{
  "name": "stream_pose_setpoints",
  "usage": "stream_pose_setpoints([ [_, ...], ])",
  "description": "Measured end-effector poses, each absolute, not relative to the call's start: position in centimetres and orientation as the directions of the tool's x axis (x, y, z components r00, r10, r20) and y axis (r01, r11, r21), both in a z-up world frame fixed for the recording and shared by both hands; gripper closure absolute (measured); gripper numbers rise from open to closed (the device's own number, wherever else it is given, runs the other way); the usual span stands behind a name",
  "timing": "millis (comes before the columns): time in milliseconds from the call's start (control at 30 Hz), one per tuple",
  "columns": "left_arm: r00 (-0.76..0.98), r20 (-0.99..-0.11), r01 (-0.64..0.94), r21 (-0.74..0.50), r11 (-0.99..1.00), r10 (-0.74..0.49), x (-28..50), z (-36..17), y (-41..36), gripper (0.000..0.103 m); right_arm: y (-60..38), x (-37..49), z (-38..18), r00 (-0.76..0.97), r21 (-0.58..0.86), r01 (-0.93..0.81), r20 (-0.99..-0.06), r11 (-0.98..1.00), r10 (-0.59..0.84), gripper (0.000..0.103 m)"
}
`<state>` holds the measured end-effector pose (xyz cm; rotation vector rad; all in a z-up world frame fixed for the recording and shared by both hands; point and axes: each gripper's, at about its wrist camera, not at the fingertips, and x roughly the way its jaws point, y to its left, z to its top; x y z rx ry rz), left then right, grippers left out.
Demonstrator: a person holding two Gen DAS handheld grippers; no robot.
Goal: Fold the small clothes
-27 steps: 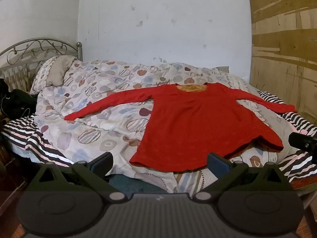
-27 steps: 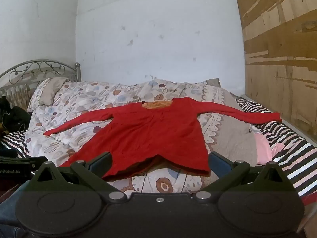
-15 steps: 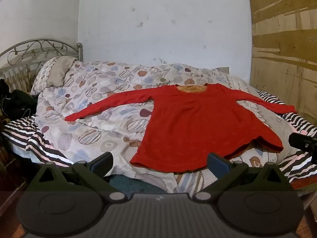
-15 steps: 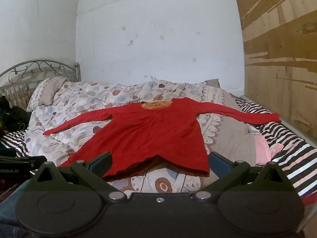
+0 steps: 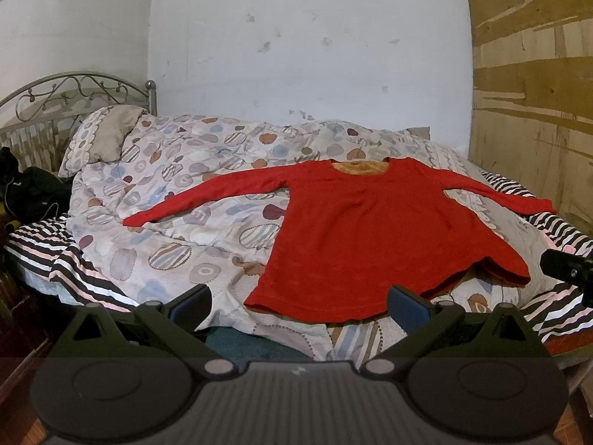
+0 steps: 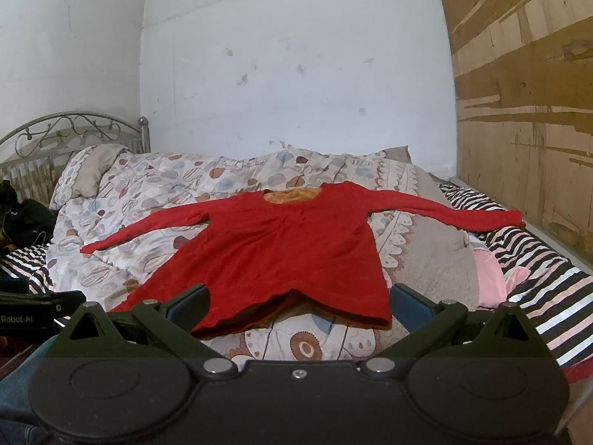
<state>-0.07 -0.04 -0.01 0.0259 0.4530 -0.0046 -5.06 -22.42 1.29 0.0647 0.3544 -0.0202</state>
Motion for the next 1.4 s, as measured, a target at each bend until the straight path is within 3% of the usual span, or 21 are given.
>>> stream_pose_setpoints([
  [1400,0.897,-0.441,0.011,0.016,1.0,-0.003,-0.52,0.44,0.7,0.0,-22.74,-4.94,0.81,0.933,0.068,0.033,-0.359,0.997,-0.007,0.0],
])
